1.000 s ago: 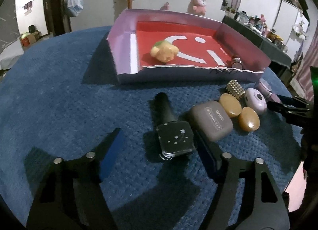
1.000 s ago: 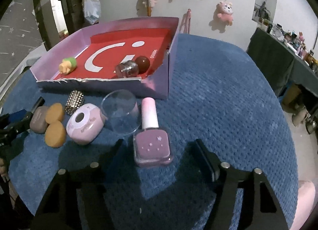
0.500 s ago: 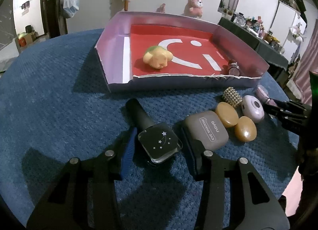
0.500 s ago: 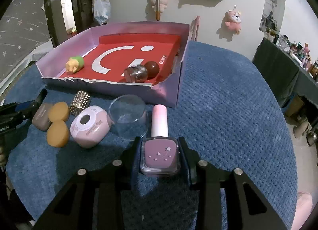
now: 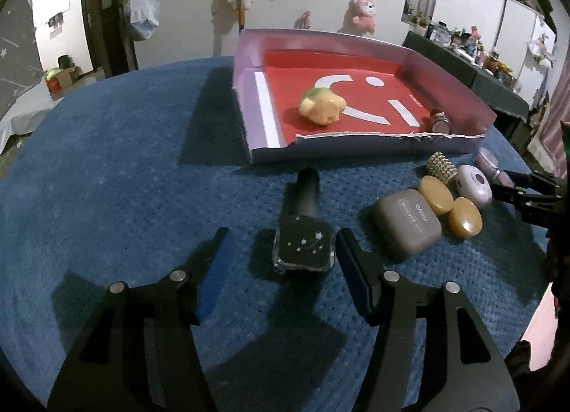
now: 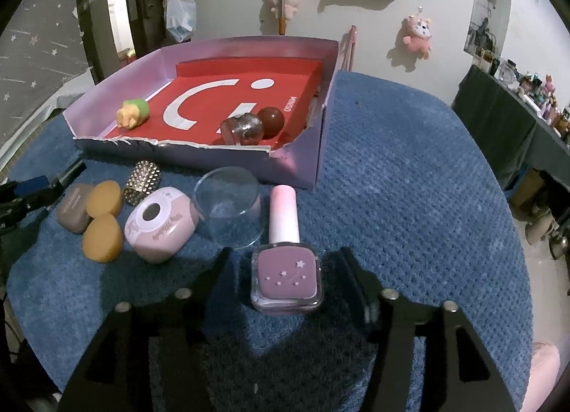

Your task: Organize rigid objects

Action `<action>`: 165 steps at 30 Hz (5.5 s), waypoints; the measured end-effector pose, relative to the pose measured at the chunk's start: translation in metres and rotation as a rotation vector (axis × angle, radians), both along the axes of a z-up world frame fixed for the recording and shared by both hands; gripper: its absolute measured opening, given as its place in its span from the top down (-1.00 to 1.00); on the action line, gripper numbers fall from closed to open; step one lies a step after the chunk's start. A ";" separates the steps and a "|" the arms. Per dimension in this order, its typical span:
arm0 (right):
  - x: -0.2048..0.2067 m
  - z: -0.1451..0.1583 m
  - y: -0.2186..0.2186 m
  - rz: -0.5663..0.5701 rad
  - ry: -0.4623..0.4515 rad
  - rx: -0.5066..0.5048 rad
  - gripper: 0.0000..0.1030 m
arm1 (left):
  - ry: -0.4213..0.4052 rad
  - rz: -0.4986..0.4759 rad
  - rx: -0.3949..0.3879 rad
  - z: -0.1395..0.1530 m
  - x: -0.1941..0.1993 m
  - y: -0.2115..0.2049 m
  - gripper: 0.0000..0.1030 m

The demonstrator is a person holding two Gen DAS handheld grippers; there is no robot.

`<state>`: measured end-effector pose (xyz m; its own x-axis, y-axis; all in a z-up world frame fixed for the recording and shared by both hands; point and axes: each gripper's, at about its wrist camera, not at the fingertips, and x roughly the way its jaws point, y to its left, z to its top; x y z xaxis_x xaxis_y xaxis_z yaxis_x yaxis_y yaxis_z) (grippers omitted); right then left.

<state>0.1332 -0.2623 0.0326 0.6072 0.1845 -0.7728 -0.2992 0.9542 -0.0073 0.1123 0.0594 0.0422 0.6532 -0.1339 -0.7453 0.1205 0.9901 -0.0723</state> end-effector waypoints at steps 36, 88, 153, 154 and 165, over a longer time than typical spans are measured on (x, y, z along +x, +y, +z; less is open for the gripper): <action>-0.027 0.027 -0.001 -0.014 -0.083 0.078 0.27 | -0.078 -0.115 0.041 0.024 -0.004 -0.027 0.36; 0.109 0.028 0.112 0.357 0.100 -0.061 0.26 | 0.134 -0.283 0.026 0.018 0.141 -0.097 0.36; 0.121 0.035 0.100 0.351 0.160 -0.086 0.02 | 0.075 -0.294 0.075 0.034 0.134 -0.095 -0.31; 0.119 0.039 0.099 0.348 0.149 -0.087 -0.02 | 0.064 -0.283 0.075 0.037 0.132 -0.093 -0.34; 0.080 0.088 0.084 0.305 0.029 -0.053 -0.37 | -0.050 -0.221 0.024 0.076 0.091 -0.069 -0.59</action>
